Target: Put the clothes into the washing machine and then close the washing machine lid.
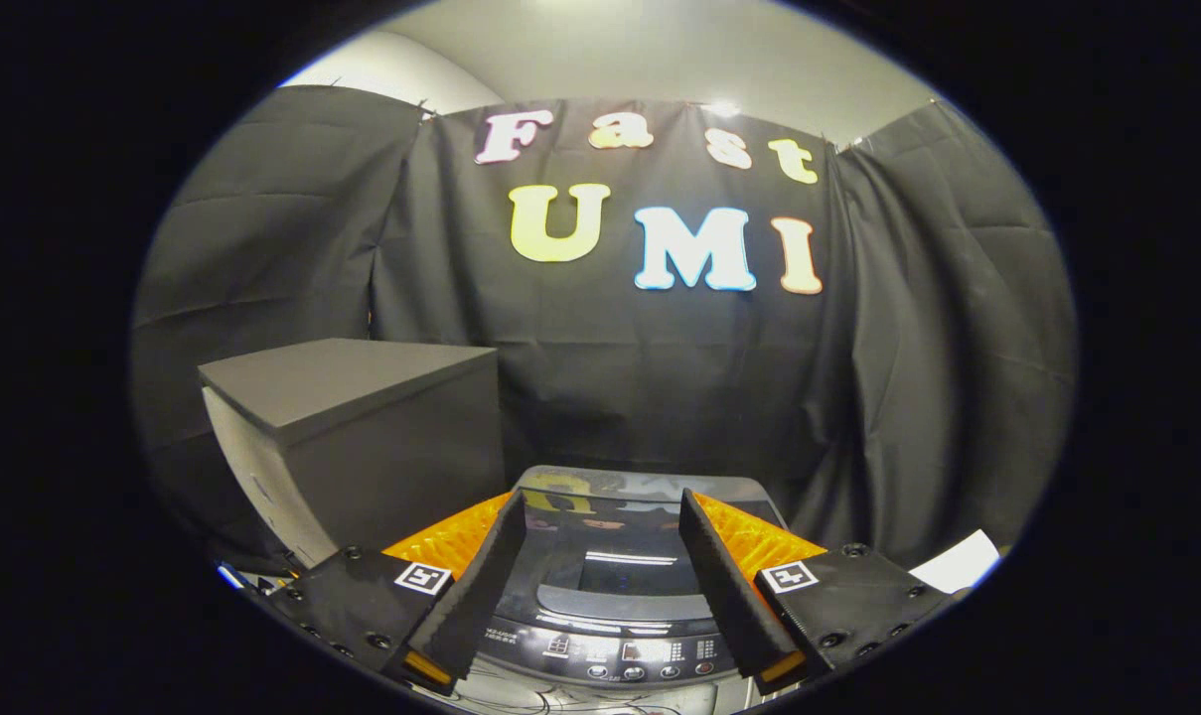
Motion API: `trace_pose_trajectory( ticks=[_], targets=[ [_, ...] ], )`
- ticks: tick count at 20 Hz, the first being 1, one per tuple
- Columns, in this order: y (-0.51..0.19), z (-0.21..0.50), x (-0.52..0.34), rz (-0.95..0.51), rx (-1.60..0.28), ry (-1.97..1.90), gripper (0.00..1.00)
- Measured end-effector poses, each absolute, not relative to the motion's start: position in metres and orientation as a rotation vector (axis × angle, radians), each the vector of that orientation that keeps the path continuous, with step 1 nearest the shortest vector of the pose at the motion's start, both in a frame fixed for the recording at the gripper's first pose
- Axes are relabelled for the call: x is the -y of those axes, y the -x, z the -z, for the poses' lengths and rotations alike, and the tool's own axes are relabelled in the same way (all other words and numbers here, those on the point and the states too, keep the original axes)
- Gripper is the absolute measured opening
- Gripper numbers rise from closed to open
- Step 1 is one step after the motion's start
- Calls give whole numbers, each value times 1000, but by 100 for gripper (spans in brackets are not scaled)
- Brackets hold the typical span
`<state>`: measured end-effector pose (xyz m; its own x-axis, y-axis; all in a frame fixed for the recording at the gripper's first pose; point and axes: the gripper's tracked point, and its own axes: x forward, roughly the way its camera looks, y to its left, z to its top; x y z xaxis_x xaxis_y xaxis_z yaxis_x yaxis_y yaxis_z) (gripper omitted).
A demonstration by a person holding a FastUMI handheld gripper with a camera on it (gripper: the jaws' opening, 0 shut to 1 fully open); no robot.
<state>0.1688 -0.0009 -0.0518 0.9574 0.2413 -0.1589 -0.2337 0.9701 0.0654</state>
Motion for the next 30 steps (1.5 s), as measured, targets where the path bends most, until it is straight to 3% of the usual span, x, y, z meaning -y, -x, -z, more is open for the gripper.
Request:
trace_pose_trajectory(
  ticks=[13,30],
  targets=[
    [-15,23,-28,-198,-29,-51,99],
    [-2,10,-9,-167,-26,-75,100]
  ],
)
